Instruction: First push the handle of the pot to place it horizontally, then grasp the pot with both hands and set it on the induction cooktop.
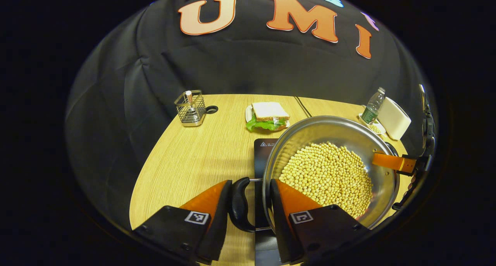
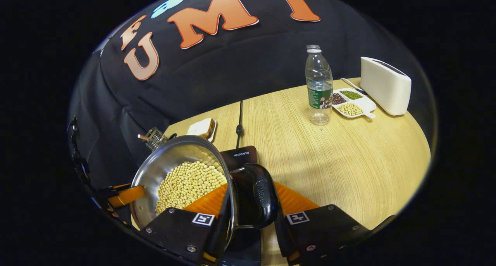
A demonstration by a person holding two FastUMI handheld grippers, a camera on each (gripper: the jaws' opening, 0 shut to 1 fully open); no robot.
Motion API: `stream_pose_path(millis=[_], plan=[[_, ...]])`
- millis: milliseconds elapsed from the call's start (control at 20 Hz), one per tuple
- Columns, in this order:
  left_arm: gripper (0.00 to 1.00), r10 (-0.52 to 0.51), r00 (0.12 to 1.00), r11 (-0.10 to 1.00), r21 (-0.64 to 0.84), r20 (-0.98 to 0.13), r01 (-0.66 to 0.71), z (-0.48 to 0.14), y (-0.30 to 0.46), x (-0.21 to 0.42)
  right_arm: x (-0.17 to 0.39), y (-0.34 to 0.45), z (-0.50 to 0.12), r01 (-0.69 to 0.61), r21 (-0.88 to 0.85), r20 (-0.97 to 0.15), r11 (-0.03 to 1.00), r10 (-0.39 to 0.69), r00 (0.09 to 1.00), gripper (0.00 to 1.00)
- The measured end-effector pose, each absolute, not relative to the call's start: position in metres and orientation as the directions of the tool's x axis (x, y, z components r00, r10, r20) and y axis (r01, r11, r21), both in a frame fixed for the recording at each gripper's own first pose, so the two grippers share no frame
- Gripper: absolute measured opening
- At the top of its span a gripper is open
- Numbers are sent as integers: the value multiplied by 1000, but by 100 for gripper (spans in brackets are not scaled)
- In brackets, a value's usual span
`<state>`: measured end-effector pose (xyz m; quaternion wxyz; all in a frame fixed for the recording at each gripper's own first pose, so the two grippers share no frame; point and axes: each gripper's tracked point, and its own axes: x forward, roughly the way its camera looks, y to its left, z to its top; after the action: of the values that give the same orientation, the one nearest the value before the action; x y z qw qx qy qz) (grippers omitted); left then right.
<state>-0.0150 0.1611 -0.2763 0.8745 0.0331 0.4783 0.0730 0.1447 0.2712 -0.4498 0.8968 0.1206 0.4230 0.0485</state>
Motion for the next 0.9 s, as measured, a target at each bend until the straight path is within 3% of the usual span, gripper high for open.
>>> stream_pose_path(millis=[100,150,200,350,400,450,500,700,900], plan=[[64,174,543,985,137,-822,-108,-269,160,-12,147,271,-447,9,261,-734,965,192,651,58],[65,179,551,984,141,-815,-111,-265,161,-9,151,270,-442,6,268,-718,964,195,669,55],[66,184,556,983,144,-810,-115,-264,160,-13,151,271,-435,0,277,-706,961,203,678,68],[66,212,627,977,175,-750,-121,-235,156,0,153,256,-409,-9,261,-673,965,189,715,91],[82,221,656,974,194,-722,-115,-220,152,3,154,250,-400,-8,253,-660,968,179,730,94],[97,230,682,971,211,-694,-113,-201,147,10,153,243,-388,-9,252,-645,968,175,744,95],[100,233,713,968,226,-661,-107,-182,139,10,153,237,-376,-9,255,-627,967,172,760,95],[100,209,835,963,253,-509,-87,-109,101,24,151,200,-315,-18,210,-531,978,130,837,95],[98,179,896,968,237,-406,-85,-51,64,27,140,156,-236,-24,121,-386,992,69,920,95]])
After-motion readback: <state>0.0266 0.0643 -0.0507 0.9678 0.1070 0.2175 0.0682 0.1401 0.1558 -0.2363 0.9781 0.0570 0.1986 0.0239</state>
